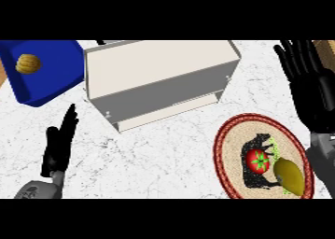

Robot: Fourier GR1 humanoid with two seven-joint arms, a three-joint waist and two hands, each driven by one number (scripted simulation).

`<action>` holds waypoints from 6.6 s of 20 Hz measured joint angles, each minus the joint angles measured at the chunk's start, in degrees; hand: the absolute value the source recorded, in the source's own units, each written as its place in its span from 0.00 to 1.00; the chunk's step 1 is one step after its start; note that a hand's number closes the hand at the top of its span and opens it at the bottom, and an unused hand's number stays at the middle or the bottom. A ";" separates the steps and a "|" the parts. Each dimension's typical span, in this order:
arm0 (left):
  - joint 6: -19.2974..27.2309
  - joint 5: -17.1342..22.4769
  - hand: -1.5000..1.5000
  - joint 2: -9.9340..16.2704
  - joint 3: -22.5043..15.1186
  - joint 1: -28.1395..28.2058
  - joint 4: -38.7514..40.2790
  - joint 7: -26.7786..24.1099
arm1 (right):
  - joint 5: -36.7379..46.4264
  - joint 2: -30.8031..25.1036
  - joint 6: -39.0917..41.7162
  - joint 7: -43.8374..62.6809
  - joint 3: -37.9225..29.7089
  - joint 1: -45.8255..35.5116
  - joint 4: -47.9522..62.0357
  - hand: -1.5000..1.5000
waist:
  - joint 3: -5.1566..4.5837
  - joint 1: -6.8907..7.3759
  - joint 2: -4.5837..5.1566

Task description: Pick the tomato from the placemat and place it in the tiered shelf

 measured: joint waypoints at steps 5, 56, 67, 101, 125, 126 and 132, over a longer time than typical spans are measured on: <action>-2.65 0.32 0.50 1.77 -0.29 1.91 -1.62 -0.54 | 5.75 -4.85 -7.00 2.35 -3.35 9.66 2.50 0.00 | 0.21 -4.76 0.03; -17.17 -0.58 0.50 1.06 -3.51 0.77 -1.57 -1.93 | 55.85 -5.93 5.33 70.88 19.97 14.79 -8.62 0.00 | 0.25 -0.74 0.89; -16.94 -1.12 0.50 0.36 -2.12 2.12 -1.33 -2.99 | 64.75 2.45 10.47 70.99 19.44 12.93 -1.04 0.00 | 0.32 -2.24 0.64; -21.25 -6.84 0.50 -3.79 3.04 4.85 -4.41 -0.92 | 82.51 17.78 17.29 59.30 6.66 12.48 13.62 1.00 | -0.07 -2.71 0.25; -23.10 -7.84 0.50 -4.02 5.84 4.46 -3.51 -1.54 | 79.57 17.98 36.13 51.48 12.58 6.35 -31.16 1.00 | 0.37 -2.82 0.44; -23.48 -7.50 0.50 -3.95 6.10 4.09 -3.58 -1.26 | 78.75 18.83 36.62 51.81 11.11 4.39 -32.18 1.00 | 0.36 -2.74 0.47; -23.24 -8.62 0.50 -5.15 5.91 3.89 -3.56 -0.87 | 75.44 22.85 39.64 52.92 2.33 -10.89 -27.82 1.00 | 0.36 -2.32 0.57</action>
